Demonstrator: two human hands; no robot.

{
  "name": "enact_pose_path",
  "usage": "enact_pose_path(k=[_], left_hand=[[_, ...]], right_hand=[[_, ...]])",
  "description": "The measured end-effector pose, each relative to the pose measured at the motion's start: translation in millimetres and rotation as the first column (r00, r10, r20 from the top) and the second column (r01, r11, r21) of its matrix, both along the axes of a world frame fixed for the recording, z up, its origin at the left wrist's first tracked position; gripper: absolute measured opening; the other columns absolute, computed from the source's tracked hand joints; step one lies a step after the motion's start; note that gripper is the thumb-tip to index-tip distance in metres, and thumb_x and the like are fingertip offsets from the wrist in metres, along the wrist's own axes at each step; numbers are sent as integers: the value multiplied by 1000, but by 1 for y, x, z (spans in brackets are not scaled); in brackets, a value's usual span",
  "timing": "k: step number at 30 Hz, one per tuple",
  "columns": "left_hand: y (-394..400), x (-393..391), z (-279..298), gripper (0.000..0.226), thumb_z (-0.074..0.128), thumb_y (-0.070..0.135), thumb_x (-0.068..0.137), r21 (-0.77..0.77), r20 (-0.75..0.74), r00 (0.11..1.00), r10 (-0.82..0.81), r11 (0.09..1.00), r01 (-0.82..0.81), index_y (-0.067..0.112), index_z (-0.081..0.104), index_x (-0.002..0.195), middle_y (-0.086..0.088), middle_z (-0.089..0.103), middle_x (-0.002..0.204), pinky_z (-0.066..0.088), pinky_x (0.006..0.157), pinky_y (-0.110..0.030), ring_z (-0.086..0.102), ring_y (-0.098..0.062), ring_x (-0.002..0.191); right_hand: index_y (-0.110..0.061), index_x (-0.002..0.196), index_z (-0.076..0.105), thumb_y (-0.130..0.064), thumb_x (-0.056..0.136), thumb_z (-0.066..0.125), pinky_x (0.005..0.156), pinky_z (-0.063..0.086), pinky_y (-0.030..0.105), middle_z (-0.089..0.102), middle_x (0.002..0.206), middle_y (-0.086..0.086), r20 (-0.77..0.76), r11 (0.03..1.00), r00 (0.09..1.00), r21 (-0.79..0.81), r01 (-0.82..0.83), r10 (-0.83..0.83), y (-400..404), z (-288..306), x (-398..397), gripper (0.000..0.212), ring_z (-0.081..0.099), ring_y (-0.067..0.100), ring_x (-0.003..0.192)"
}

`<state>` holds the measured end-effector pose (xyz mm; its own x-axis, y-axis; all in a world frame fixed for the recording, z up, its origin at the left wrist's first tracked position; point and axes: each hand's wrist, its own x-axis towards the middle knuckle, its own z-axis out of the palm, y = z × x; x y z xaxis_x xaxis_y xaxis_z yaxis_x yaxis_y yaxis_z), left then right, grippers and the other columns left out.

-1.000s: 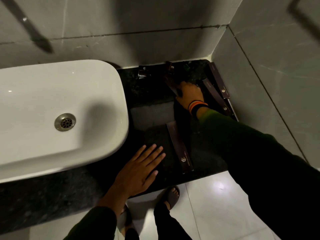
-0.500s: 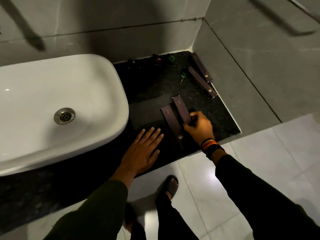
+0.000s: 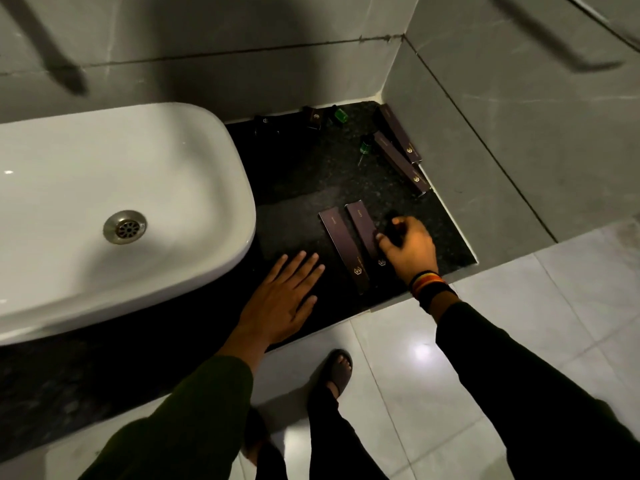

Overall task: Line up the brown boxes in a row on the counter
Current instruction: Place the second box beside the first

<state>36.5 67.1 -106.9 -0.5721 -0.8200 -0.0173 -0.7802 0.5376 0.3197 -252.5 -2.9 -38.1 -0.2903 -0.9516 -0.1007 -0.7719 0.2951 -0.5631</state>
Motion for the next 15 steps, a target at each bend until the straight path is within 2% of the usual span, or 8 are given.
enact_pose_path(k=[2,5,10,13,15], left_hand=[[0,0,-2,60,28,46,116,16,-18,1000,3,1000,-2,24,24,172,-1,20,181,7,137,-49,8,-22,168],[-1,0,-5,60,34,43,115,4,-50,999,-3,1000,3,21,31,171,-2,23,180,12,136,-52,12,-25,168],[-1,1,-10,61,34,42,114,-5,-47,999,7,1000,-7,21,31,171,-2,24,180,19,134,-55,13,-25,169],[1,2,-12,61,35,40,113,-12,-59,998,6,1000,-6,22,29,172,-1,22,181,19,134,-54,12,-23,169],[2,2,-14,62,36,40,113,-15,-63,998,10,1000,-11,23,28,172,0,21,181,20,134,-55,11,-23,169]], right_hand=[[-16,120,60,-36,83,71,100,50,42,62,123,11,-45,999,999,-52,2,-4,-22,7,-11,44,60,32,116],[-12,128,58,-28,87,65,104,46,41,60,130,15,-134,998,990,-53,-41,33,-64,16,-23,44,56,35,123],[-12,143,46,-29,91,64,111,42,49,53,143,16,-264,986,953,112,-121,147,-130,22,-25,58,49,37,132],[-13,143,45,-32,88,67,110,41,52,52,142,17,-303,976,942,199,-87,145,-152,18,-24,61,48,39,133],[-8,140,47,-31,87,70,110,42,50,52,140,20,-383,980,915,193,-56,128,-158,15,-25,62,47,40,131]])
